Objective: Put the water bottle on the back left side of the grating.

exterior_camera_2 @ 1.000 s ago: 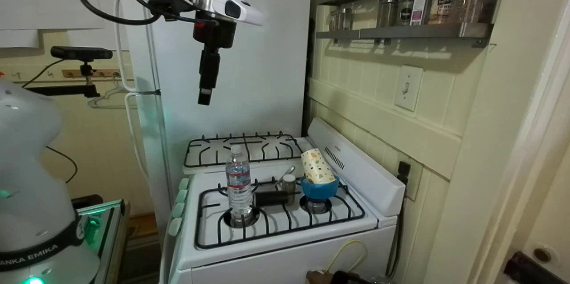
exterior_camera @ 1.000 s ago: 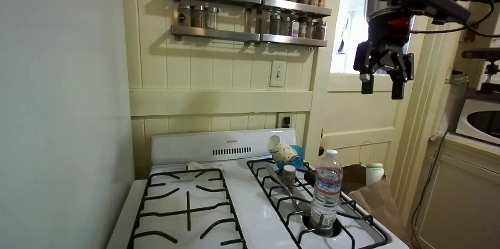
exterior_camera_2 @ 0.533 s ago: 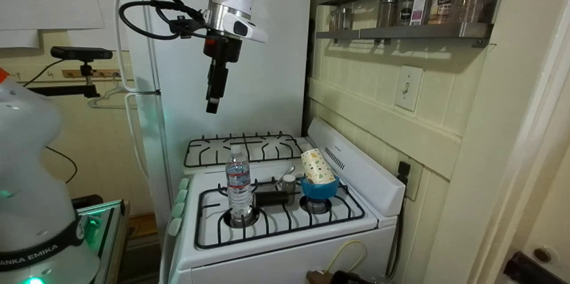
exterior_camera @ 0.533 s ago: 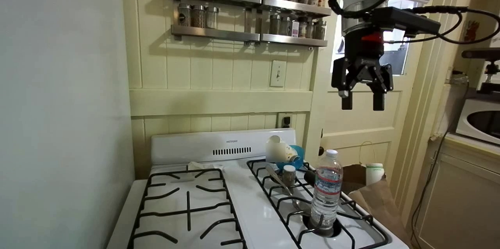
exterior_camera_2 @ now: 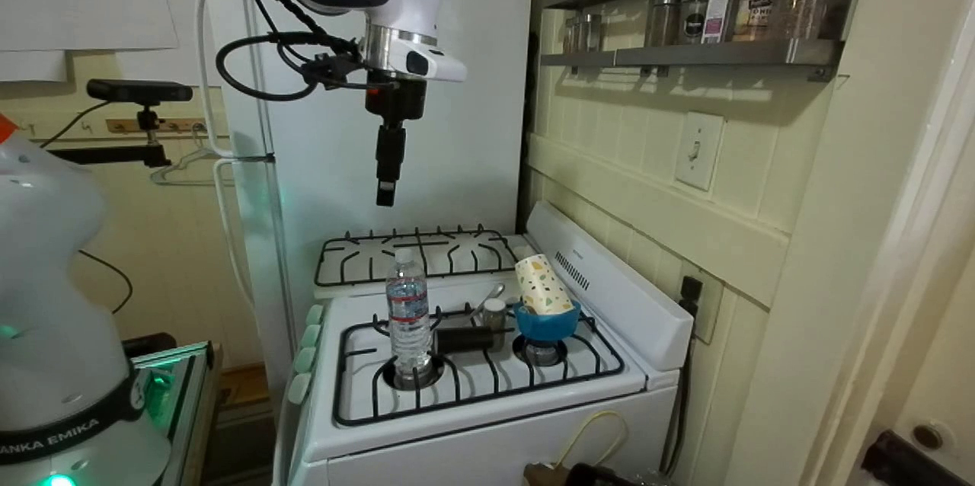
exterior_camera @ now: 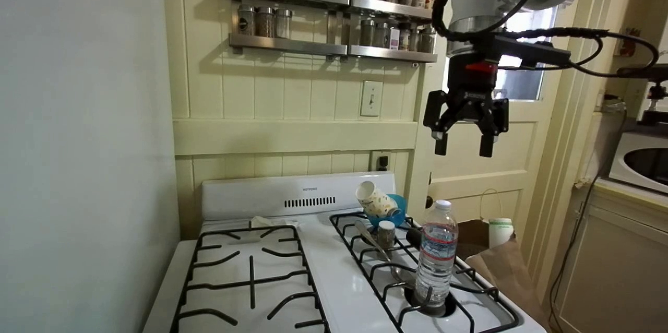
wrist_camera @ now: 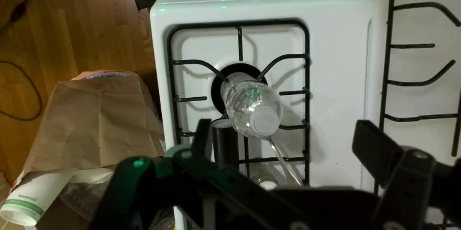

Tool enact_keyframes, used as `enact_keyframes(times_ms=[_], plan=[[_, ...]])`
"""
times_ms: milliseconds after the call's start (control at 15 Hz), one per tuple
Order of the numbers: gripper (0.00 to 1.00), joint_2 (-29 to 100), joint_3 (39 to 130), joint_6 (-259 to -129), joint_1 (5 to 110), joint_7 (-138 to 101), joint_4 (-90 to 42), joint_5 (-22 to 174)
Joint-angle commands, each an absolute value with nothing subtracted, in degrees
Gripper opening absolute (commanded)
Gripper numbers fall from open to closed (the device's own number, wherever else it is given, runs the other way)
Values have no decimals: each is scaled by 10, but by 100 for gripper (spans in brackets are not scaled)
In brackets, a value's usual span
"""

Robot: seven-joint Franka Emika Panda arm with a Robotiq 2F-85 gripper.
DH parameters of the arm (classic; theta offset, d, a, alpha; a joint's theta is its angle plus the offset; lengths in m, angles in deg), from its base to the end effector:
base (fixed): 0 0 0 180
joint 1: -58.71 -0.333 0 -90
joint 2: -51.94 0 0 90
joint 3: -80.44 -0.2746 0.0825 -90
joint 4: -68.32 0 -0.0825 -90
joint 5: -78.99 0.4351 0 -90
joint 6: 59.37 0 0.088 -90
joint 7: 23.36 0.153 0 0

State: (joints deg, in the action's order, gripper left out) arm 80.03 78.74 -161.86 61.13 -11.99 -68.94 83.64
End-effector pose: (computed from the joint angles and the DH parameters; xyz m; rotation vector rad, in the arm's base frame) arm 0.4514 0.0041 0.3871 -3.0609 0.3652 0.1882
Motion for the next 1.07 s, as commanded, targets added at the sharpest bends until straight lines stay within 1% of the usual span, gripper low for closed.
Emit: enact_keyframes(times_ms=[0,200,267,333,400,467,533,600,733,1000], plan=[[100,792,775,-1666,611,-90,-721,837],[94,776,771,-1696,610,-81,-738,836],[88,769,770,-1704,610,-79,-741,835],[86,761,771,-1712,610,-77,-744,835],[83,756,770,-1716,610,-75,-746,834],[77,750,770,-1720,611,-73,-747,833],[82,744,770,-1723,611,-70,-748,830],[79,738,770,-1727,611,-70,-750,829],[83,727,771,-1733,612,-65,-751,828],[82,707,770,-1754,610,-57,-749,827]])
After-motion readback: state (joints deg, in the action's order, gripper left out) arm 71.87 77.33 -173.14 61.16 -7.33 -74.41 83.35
